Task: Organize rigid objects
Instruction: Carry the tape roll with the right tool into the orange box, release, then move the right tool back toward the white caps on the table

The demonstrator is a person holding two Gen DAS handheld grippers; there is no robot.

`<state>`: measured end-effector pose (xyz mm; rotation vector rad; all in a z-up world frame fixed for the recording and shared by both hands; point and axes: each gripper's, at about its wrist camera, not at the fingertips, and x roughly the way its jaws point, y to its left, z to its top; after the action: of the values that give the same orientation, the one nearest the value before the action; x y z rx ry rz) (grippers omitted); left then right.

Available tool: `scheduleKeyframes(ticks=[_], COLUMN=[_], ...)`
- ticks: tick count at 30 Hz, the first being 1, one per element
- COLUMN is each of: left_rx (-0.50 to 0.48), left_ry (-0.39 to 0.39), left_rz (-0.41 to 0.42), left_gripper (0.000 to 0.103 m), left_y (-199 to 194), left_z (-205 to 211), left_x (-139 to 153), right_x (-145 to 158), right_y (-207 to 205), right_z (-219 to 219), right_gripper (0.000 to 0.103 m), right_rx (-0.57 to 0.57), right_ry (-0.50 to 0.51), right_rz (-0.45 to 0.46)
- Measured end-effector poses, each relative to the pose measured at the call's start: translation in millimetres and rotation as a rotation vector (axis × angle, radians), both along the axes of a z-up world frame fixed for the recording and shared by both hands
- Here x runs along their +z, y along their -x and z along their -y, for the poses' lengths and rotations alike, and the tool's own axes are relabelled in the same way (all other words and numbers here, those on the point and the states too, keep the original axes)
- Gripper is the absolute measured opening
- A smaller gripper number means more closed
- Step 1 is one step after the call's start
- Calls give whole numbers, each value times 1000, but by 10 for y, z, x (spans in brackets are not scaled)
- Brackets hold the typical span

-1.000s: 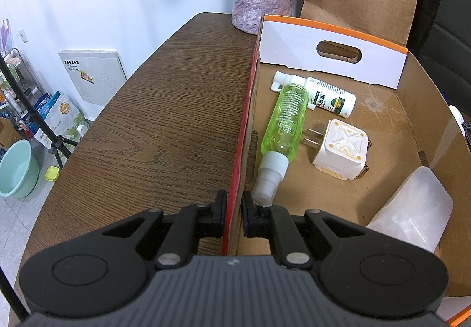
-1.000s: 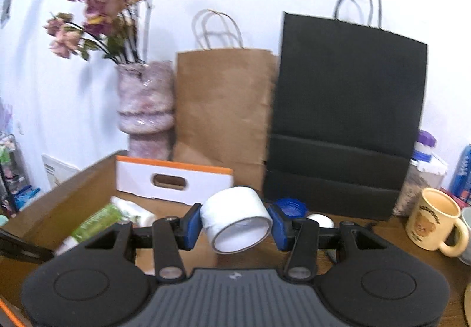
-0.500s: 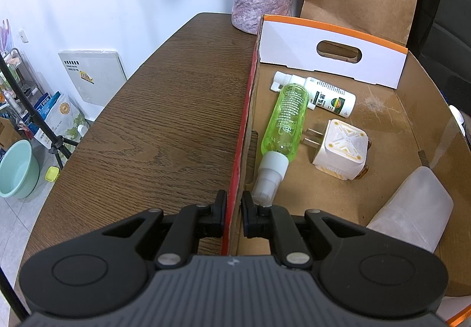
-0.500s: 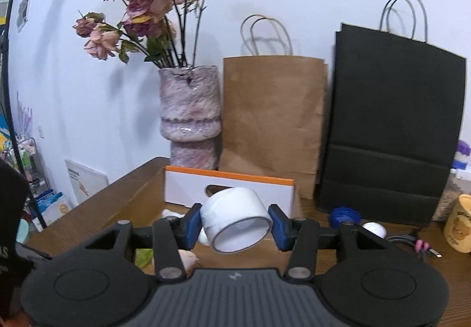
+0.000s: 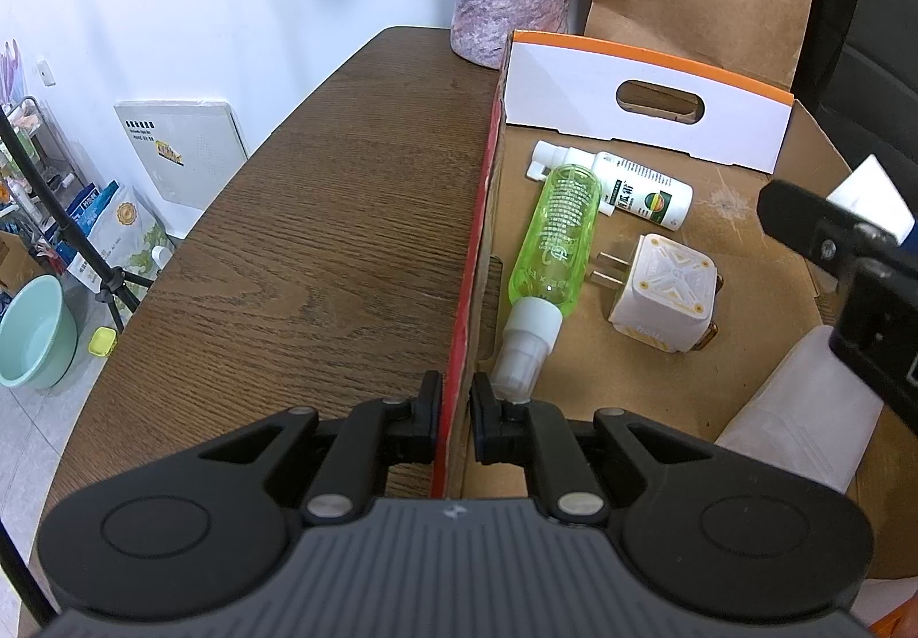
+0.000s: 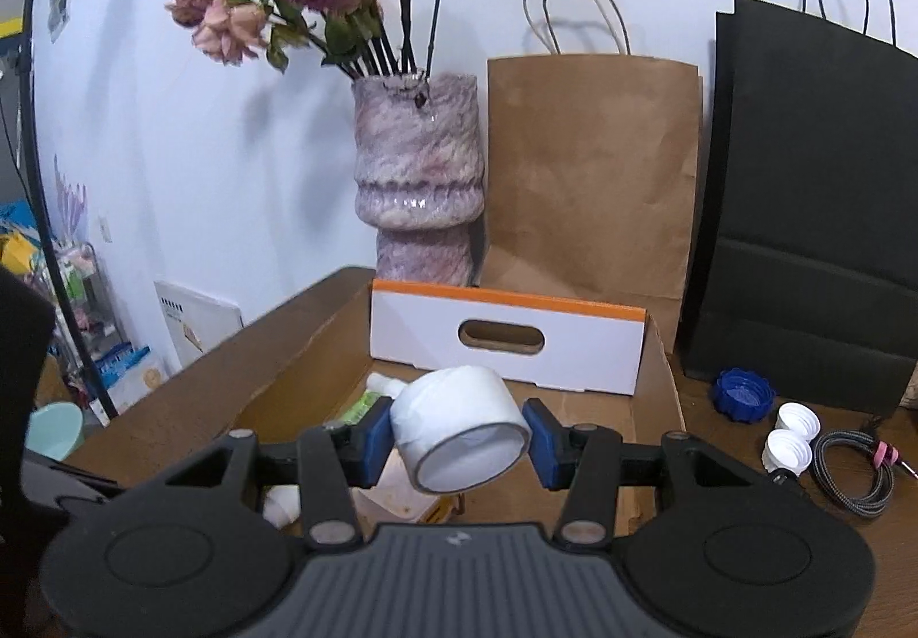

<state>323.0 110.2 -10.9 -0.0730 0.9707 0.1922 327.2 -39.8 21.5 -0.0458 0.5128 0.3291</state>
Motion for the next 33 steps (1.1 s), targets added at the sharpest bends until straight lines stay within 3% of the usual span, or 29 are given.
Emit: scheduleKeyframes(ticks=[13, 15, 17, 20, 33], left_rx=[0, 0, 0, -1, 0], left_ry=[0, 0, 0, -1, 0], left_rz=[0, -1, -1, -1, 0], left_gripper=[11, 11, 11, 11, 11], left_y=[0, 0, 0, 0, 1], left_z=[5, 1, 2, 3, -1], left_x=[-1, 2, 0, -1, 2], right_x=[-13, -4, 14, 13, 14], right_y=[-18, -14, 10, 4, -5], right_z=[4, 3, 12, 14, 22], right_gripper=[51, 81, 96, 103, 103], right_rx=[3, -6, -11, -18, -22], right_ry=[-2, 1, 0, 11, 12], right_rz=[-21, -18, -1, -5, -9])
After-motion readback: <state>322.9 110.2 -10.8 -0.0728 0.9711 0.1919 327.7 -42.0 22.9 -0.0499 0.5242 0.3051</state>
